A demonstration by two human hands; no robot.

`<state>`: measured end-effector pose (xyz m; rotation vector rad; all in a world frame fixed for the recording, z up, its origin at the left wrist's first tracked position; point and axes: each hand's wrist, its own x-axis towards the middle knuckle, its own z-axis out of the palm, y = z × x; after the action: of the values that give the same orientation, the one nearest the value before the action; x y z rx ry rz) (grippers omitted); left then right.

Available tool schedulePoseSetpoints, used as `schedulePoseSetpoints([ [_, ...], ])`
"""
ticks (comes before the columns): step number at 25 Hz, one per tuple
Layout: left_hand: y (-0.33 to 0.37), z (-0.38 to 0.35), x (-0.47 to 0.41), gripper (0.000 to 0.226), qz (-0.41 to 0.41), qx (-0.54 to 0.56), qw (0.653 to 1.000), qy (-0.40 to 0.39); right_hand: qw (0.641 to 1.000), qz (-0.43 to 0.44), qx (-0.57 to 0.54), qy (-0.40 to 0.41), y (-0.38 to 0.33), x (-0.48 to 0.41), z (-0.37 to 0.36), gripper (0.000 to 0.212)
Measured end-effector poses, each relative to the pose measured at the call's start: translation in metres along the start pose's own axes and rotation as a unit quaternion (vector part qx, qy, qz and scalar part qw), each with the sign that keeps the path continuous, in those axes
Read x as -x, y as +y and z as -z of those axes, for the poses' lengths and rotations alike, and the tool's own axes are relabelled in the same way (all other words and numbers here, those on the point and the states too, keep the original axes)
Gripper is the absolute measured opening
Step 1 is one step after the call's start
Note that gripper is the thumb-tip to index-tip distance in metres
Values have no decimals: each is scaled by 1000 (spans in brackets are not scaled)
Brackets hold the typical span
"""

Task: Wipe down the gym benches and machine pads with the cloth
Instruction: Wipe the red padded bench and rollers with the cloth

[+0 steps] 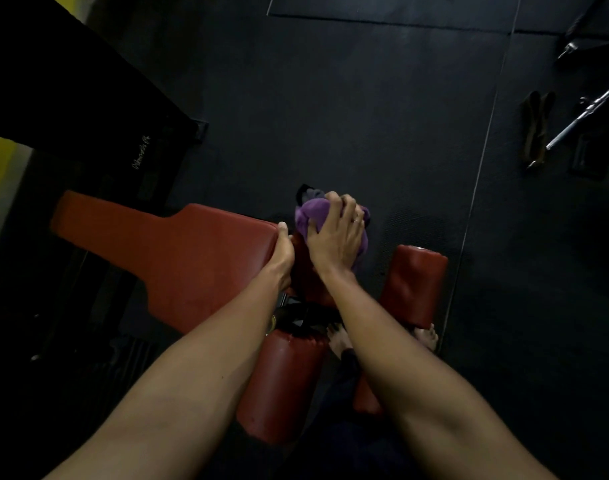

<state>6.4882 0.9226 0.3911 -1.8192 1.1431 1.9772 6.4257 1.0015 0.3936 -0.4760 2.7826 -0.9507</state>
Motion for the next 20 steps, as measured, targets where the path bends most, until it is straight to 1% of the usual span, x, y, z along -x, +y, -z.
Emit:
schedulePoseSetpoints([
  [2, -2, -5, -10, 78, -11, -28, 999, 18, 999, -4, -30, 15, 9, 27, 4, 58],
  [3, -7, -4, -23, 79, -25, -21, 999, 42, 999, -7, -51, 17, 17, 47, 5, 59],
  [4, -19, 1, -51, 82, -32, -48, 996, 64, 997, -19, -70, 3, 27, 71, 7, 61],
  [5, -33, 2, -80, 86, -44, -93, 989, 109, 995, -37, -86, -18, 38, 95, 9, 65],
  [6, -42, 2, -97, 87, -57, -144, 978, 137, 992, -64, -103, -40, 46, 114, 12, 69],
  [8, -56, 4, -120, 87, -90, -169, 968, 161, 980, -115, -147, -64, 59, 126, 11, 70],
  [11, -49, 4, -106, 89, -98, -190, 967, 140, 971, -148, -181, -45, 62, 81, 3, 59],
  [13, -51, 11, -126, 100, -84, -162, 975, 126, 956, -186, -226, -25, 63, 45, -2, 53],
  [15, -43, 9, -115, 106, -67, -161, 979, 107, 925, -246, -288, -16, 75, 15, -10, 47],
  [16, -34, 7, -99, 107, -63, -156, 981, 94, 906, -284, -314, -26, 83, 3, -13, 45],
  [18, -21, 4, -68, 103, -54, -153, 983, 86, 870, -353, -339, -59, 94, -12, -17, 47],
  [19, -17, 5, -58, 96, -55, -150, 984, 76, 864, -369, -335, -78, 95, -10, -18, 51],
  [20, -8, 0, -32, 86, -50, -155, 985, 62, 867, -367, -326, -91, 93, 0, -17, 58],
])
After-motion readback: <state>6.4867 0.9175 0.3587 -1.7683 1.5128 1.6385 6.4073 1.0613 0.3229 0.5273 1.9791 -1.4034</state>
